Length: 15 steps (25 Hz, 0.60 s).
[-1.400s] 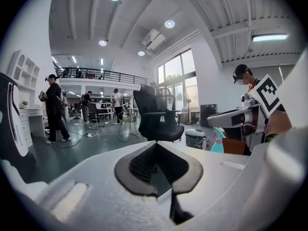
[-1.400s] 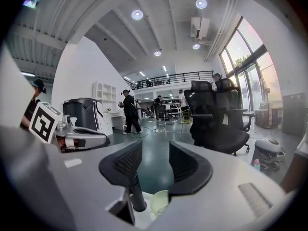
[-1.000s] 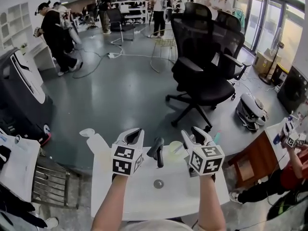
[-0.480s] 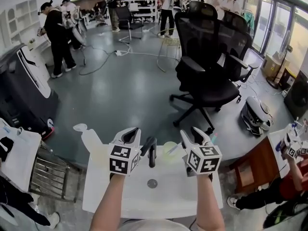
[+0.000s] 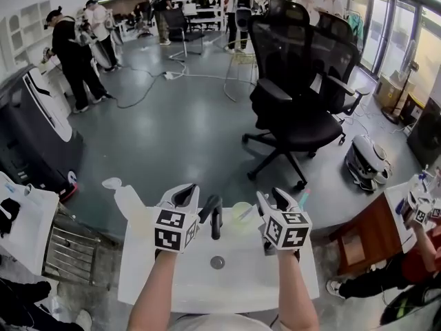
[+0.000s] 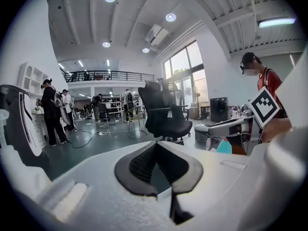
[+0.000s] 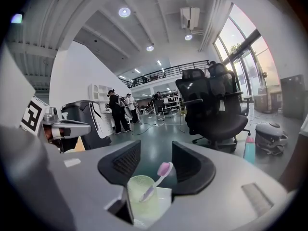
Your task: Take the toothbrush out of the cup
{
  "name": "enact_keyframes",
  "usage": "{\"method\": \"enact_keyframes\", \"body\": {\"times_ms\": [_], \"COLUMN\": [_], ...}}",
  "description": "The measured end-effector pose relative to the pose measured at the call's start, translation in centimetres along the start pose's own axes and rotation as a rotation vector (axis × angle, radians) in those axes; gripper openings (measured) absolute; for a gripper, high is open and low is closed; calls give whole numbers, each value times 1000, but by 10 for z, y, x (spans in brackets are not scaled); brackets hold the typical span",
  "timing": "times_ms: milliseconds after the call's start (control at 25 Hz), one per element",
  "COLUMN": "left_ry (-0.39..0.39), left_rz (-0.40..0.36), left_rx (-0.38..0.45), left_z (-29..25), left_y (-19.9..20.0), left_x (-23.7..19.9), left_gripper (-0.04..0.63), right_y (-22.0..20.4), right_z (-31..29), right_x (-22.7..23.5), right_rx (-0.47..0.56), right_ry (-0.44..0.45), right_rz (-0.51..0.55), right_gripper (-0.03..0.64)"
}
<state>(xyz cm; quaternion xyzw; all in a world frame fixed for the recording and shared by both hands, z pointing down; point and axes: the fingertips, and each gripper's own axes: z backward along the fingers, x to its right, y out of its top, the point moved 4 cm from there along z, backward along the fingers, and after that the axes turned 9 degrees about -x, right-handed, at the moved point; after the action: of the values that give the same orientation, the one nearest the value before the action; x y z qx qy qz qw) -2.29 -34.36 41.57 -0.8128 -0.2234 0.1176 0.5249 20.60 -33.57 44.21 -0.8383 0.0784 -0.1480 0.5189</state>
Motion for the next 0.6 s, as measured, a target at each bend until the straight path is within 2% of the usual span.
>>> {"method": "enact_keyframes", "body": {"times_ms": [600], "left_ry": [-24], "left_rz": [-21], "left_rx": [-13], "left_z": [-7], "left_y": [-5], "left_x": [-12], "left_gripper": [0], "right_y": [-32], "right_z": [-21], "right_x": [8], "right_rx": [-39], "right_ry": [-47], "right_rz": [-114], "right_gripper": [190]}}
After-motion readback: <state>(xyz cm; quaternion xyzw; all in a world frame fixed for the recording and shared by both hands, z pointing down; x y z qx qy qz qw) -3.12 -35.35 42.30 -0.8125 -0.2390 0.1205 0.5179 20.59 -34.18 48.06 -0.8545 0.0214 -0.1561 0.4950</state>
